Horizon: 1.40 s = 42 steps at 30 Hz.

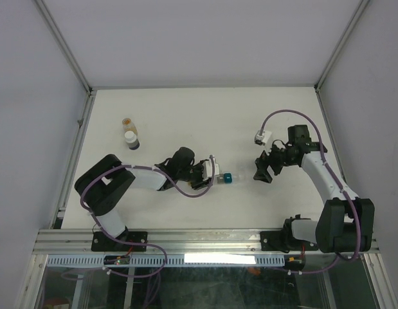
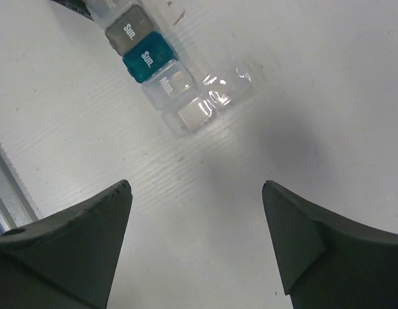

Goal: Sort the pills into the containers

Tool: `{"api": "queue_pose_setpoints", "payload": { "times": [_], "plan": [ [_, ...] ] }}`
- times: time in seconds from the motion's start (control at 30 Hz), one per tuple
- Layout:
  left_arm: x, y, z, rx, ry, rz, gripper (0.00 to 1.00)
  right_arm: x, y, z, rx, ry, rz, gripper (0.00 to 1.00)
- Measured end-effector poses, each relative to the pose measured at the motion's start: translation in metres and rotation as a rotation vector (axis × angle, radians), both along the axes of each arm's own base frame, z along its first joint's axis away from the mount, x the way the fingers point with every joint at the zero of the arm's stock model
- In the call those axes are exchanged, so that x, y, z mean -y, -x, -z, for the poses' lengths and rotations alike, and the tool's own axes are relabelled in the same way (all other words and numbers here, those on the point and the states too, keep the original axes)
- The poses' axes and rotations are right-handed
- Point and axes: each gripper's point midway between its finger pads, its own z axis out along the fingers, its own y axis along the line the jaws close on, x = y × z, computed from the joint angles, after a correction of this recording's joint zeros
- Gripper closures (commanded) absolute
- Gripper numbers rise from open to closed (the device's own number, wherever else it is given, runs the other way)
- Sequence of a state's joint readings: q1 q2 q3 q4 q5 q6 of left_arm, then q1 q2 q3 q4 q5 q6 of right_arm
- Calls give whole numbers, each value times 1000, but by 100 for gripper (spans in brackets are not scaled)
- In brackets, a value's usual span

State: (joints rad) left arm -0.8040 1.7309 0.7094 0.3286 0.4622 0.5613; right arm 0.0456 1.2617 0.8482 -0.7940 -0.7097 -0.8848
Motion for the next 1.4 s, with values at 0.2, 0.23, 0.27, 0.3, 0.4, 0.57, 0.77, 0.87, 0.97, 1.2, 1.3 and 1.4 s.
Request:
{"api": "queue_pose_setpoints", "payload": {
  "times": [0.2, 0.23, 0.27, 0.3, 0.4, 0.57, 0.77, 0.87, 0.97, 1.2, 1.3, 1.4],
  "plan": [
    [-14, 1, -6, -9, -22, -70, 24, 0, 7, -16, 25, -22, 2, 10],
    [-15, 0, -10, -14, -18, -86, 23, -2, 8, -19, 29, -30, -2, 10],
    [-15, -1, -15, -16, -10, -101, 23, -3, 9, -22, 34, -37, -5, 10],
    [-15, -2, -21, -15, 2, -114, 22, -4, 10, -25, 39, -44, -8, 10],
    [-15, -2, -47, -10, 68, -149, 22, -8, 13, -31, 46, -70, -16, 13],
    [-22, 12, -102, -20, 258, -213, 21, -11, 9, -26, -7, -101, 29, 51],
    [-45, 28, -133, -138, 484, -378, 21, -5, -2, 23, -237, -61, 159, 95],
    [-54, 30, -129, -201, 527, -451, 21, -1, -7, 45, -309, -11, 218, 100],
    [-64, 30, -125, -253, 564, -532, 21, 0, -11, 61, -350, 30, 261, 100],
    [-75, 28, -136, -291, 642, -619, 21, -15, -9, 80, -404, 91, 266, 100],
    [-79, 27, -142, -288, 665, -633, 21, -26, -9, 80, -410, 92, 242, 100],
    [-81, 26, -146, -291, 682, -648, 21, -39, -8, 79, -412, 95, 207, 100]
  ]
}}
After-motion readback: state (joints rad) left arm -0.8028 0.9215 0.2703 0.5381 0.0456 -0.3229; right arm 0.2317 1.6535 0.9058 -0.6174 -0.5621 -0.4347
